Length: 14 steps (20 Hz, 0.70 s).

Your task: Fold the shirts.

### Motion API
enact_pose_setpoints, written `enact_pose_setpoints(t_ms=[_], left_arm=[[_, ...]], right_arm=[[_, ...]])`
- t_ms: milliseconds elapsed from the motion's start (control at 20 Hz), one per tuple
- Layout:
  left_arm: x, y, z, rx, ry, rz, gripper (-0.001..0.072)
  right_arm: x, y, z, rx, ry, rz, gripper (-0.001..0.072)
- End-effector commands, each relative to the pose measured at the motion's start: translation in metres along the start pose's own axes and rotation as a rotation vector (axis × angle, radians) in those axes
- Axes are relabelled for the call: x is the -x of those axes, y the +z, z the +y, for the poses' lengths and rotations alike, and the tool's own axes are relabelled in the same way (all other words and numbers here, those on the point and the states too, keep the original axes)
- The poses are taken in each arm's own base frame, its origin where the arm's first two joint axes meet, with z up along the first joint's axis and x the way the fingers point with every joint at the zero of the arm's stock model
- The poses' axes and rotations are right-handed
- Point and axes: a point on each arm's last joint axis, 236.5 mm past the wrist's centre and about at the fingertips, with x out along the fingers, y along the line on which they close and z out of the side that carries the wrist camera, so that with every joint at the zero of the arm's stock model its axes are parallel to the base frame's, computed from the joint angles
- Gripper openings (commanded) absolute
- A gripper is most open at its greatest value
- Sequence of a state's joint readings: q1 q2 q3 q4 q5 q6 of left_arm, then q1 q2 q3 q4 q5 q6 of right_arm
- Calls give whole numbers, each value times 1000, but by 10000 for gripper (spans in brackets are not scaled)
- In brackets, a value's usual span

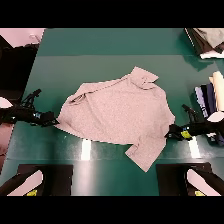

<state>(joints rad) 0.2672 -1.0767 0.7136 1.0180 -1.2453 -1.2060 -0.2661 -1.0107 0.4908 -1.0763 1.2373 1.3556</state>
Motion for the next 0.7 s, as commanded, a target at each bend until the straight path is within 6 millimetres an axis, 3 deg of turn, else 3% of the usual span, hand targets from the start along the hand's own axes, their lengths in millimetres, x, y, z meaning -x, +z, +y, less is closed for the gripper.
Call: enact_pose_setpoints(t_ms=[0,100,150,250,350,500,650], left_arm=[[15,15,-7,-11,6,-50,21],[57,52,-26,-63,19,-188,21],[91,74,-43,-107,30,-293,21],[171,109,-85,-188,42,-511,22],[260,125,-136,-307,51,-744,22],[387,111,-211,-470,67,-1077,22],[475,65,-270,-601,73,-1303,21]], right_arm=[[19,21,22,78,6,-57,18],[66,58,55,190,3,-220,18],[103,80,77,247,4,-346,18],[191,114,122,328,15,-625,17],[282,126,160,397,29,-879,17],[397,106,202,490,24,-1152,17],[479,66,231,562,3,-1352,18]])
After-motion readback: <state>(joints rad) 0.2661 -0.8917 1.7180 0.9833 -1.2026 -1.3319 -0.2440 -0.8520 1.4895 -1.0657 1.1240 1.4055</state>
